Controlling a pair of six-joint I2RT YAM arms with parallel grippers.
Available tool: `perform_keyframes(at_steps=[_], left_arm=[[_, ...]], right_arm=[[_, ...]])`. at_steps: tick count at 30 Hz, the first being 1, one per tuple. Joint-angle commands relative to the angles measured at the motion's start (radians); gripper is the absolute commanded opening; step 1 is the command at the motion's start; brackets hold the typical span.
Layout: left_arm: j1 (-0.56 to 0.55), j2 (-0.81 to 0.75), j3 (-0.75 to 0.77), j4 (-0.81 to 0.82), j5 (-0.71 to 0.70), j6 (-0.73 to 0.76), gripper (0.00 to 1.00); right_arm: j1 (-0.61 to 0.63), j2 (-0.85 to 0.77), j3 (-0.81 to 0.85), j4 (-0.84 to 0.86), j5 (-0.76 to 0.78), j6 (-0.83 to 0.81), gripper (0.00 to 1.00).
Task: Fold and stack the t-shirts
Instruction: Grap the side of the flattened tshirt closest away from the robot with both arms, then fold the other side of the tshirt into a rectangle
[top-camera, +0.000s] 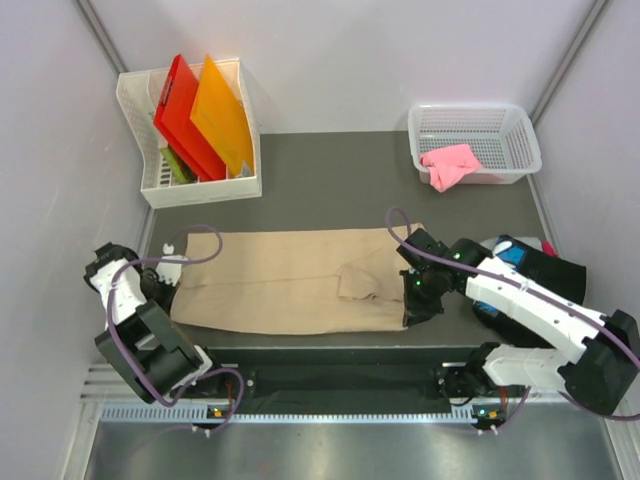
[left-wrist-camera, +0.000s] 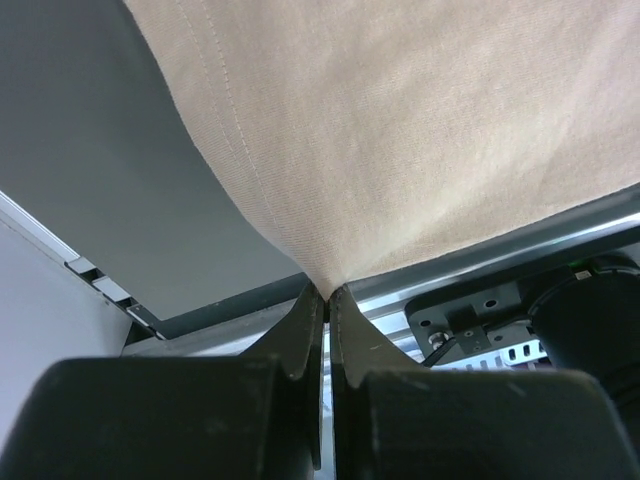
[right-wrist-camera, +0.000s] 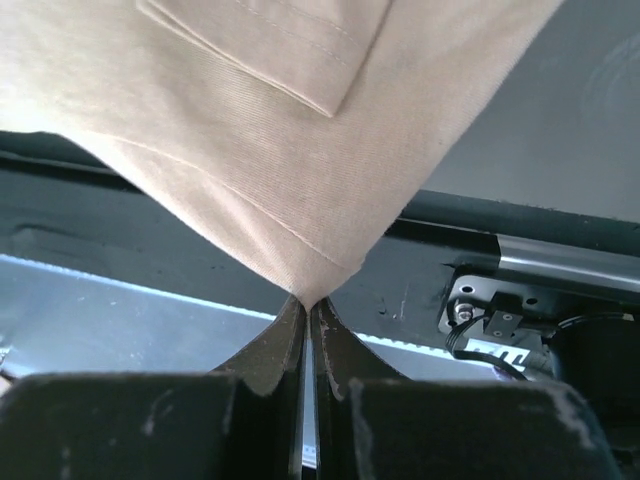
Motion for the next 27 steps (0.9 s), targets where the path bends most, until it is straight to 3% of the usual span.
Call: perform_keyframes(at_steps=[1, 11, 27], left_arm=[[0.008, 0.068, 0.119, -0.019, 0.058, -0.019, 0.00], [-0.029, 0.326, 0.306, 0.053, 0.095, -0.134, 0.00], [-0.253, 0.461, 0.441, 0.127, 0.034, -0.245, 0.00]], right_arm=[[-0.027, 0.041, 0.115, -0.036, 0.027, -0.059, 0.00], [-0.182, 0.154, 0.183, 0.044, 0.031, -0.159, 0.00], [-0.298, 0.317, 0.290, 0.136, 0.041, -0.220, 0.00]])
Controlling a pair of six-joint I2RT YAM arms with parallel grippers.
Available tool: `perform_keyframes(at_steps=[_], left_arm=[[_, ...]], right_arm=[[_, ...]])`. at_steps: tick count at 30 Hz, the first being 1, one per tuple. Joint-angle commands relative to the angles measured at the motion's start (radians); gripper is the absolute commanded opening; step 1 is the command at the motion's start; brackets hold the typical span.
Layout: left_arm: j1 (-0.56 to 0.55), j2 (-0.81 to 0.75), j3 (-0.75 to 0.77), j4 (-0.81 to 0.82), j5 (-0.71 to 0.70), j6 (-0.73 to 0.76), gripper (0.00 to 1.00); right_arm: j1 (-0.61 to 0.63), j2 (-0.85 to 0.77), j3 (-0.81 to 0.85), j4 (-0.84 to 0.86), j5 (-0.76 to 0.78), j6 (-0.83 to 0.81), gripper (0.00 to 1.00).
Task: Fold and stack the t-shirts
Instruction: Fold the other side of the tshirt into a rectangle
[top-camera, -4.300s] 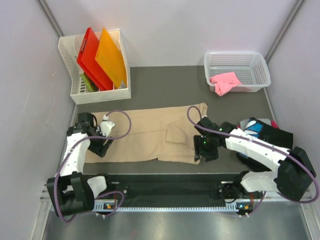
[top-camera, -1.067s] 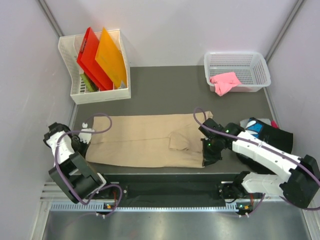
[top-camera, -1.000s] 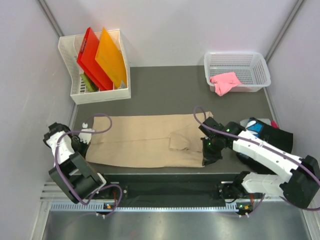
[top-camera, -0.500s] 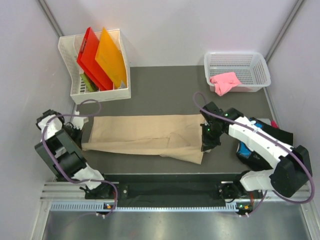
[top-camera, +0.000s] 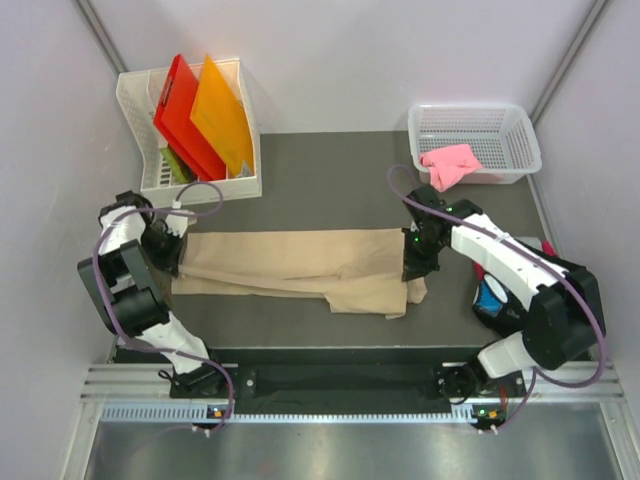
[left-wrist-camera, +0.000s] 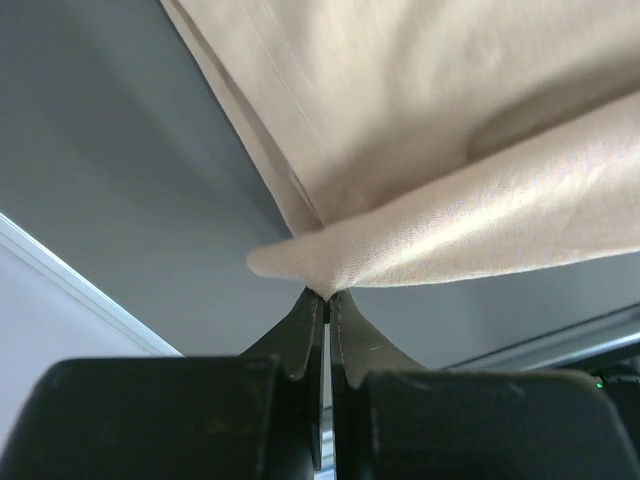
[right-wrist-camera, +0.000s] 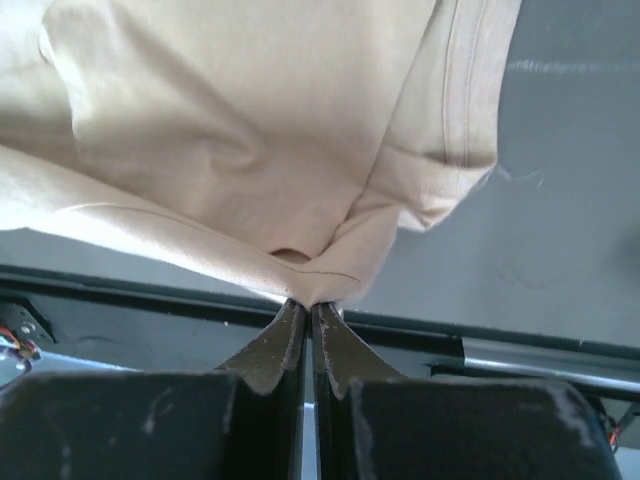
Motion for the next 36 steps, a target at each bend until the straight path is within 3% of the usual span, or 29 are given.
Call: perform_keyframes(at_steps=[1, 13, 15, 17, 19, 21, 23, 24, 25, 26, 30, 33, 36], left_arm=[[-0.028, 0.045, 0.073, 0.040, -0.022, -0.029, 0.00], [-0.059, 0.119, 0.122, 0.093, -0.092, -0.040, 0.00], [-0.066, 0.125, 0.124, 0.116, -0.114, -0.043, 0.12], [-0.069, 0.131, 0.130, 0.141, -0.135, -0.050, 0.14], [-0.071, 0.141, 0.138, 0.162, -0.152, -0.055, 0.24], [-0.069, 0.145, 0.158, 0.168, -0.169, -0.058, 0.45], [-0.072, 0.150, 0.184, 0.178, -0.189, -0.060, 0.59], [-0.071, 0.148, 0.190, 0.188, -0.198, -0.063, 0.70], [-0.071, 0.139, 0.197, 0.188, -0.210, -0.064, 0.94], [-0.071, 0.130, 0.207, 0.188, -0.210, -0.060, 0.99], [-0.086, 0.028, 0.195, 0.151, -0.181, -0.029, 0.99], [-0.157, -0.071, 0.144, 0.099, -0.149, -0.021, 0.99], [-0.269, -0.163, 0.041, 0.088, -0.141, -0.029, 0.99]], right_arm=[[-0.029, 0.048, 0.082, 0.044, 0.022, -0.035, 0.00], [-0.110, 0.201, 0.171, 0.091, 0.042, -0.092, 0.00], [-0.121, 0.235, 0.186, 0.101, 0.045, -0.098, 0.00], [-0.128, 0.276, 0.214, 0.108, 0.046, -0.106, 0.00], [-0.133, 0.306, 0.235, 0.108, 0.045, -0.115, 0.00], [-0.134, 0.355, 0.271, 0.105, 0.042, -0.122, 0.00], [-0.136, 0.387, 0.304, 0.102, 0.042, -0.132, 0.01], [-0.138, 0.417, 0.317, 0.098, 0.040, -0.136, 0.06], [-0.139, 0.433, 0.330, 0.095, 0.040, -0.141, 0.09], [-0.142, 0.462, 0.358, 0.092, 0.037, -0.142, 0.11], [-0.153, 0.536, 0.429, 0.076, 0.028, -0.150, 0.29], [-0.164, 0.608, 0.502, 0.059, 0.027, -0.156, 0.40], [-0.168, 0.669, 0.583, 0.021, 0.045, -0.165, 0.40]])
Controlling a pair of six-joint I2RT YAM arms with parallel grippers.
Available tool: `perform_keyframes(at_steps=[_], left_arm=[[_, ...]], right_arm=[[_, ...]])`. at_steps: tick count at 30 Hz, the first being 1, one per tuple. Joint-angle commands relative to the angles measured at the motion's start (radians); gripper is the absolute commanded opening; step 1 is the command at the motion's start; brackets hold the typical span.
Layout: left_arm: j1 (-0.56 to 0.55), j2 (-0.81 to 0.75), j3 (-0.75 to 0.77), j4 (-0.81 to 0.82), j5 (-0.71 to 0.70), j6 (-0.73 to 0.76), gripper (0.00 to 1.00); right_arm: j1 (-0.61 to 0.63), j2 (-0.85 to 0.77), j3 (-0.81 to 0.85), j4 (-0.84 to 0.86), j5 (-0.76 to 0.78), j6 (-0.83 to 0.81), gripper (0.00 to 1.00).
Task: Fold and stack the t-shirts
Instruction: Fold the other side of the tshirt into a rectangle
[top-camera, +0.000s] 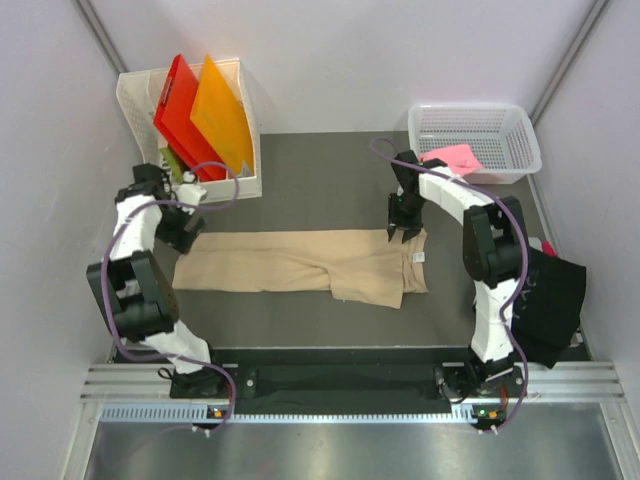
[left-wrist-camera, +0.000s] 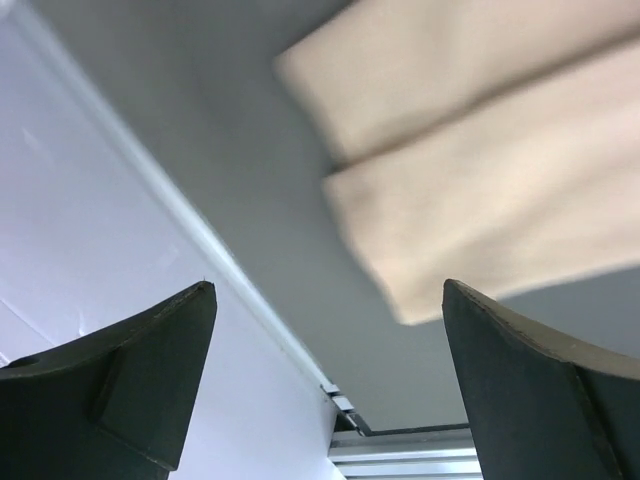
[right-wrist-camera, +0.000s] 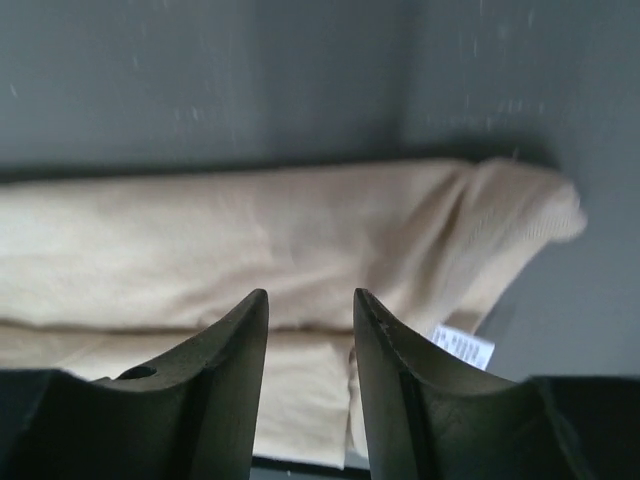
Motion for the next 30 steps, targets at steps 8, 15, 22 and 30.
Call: perform_keyframes(at_steps=[8, 15, 22, 30], left_arm=[[-0.215, -0.218, -0.248, -0.059, 0.105, -0.040, 0.99], [-0.228, -0.132, -0.257, 0.025, 0.107, -0.081, 0.99], [-0.205, -0.061, -0.315, 0.124, 0.019, -0.072, 0.99], [-0.179, -0.087, -0.410, 0.164, 0.008, -0.058, 0.99]], right_arm=[[0.004, -0.198, -0.031, -0.015, 0.044, -0.039, 0.41], [0.084, -0.315, -0.215, 0.046, -0.059, 0.020, 0.39], [0.159, -0.272, -0.283, 0.097, -0.113, 0.044, 0.37], [0.139, -0.139, -0.208, 0.102, -0.079, 0.018, 0.35]])
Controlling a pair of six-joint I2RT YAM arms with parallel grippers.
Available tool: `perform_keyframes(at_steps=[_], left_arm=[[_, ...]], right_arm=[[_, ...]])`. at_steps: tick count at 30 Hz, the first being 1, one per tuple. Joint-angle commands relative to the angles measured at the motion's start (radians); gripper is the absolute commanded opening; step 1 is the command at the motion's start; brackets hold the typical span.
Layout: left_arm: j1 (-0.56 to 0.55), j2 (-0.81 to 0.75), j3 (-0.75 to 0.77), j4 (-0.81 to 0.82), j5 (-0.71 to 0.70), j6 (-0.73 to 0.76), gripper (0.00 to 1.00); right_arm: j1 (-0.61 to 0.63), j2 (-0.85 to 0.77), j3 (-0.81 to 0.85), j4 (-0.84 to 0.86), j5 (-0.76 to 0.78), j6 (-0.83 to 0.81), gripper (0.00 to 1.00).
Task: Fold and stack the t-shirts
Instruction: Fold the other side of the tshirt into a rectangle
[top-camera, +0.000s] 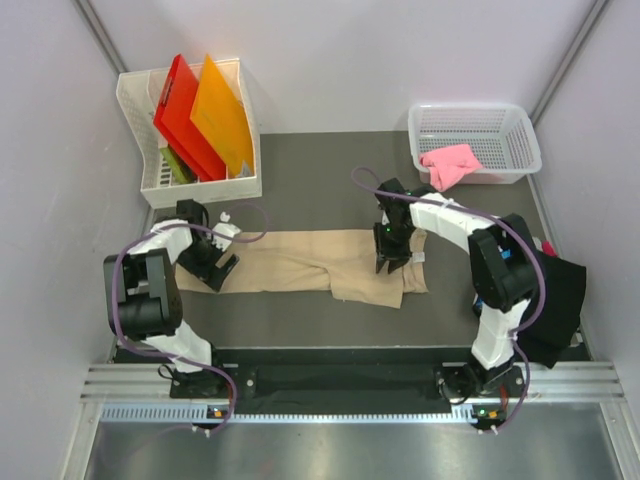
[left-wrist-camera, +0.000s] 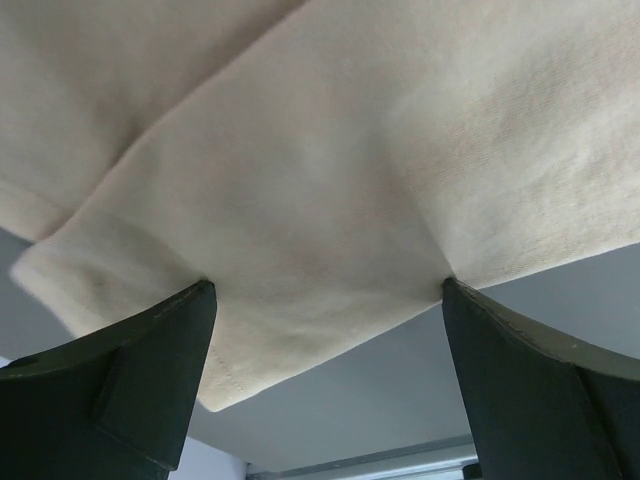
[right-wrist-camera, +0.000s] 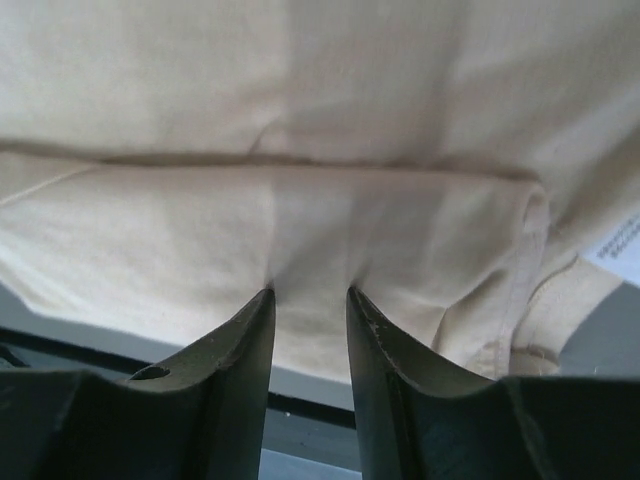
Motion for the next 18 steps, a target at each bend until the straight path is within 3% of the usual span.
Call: perform_keyframes(at_steps=[1, 10, 18], left_arm=[[0.019, -0.038, -0.050, 0.052, -0.021, 0.026, 0.99], [0.140, -0.099, -0.140, 0.072, -0.050, 0.141, 0.99], [0.231, -0.098, -0.145, 0.066, -0.038, 0.183, 0.99]], right_arm=[[-0.031, 0.084, 0.097, 0.030, 0.018, -0.014, 0.34], [-0.106, 0.207, 0.267, -0.013, 0.002, -0.031, 0.32], [-0.110, 0.181, 0.356, -0.102, 0.018, -0.082, 0.35]])
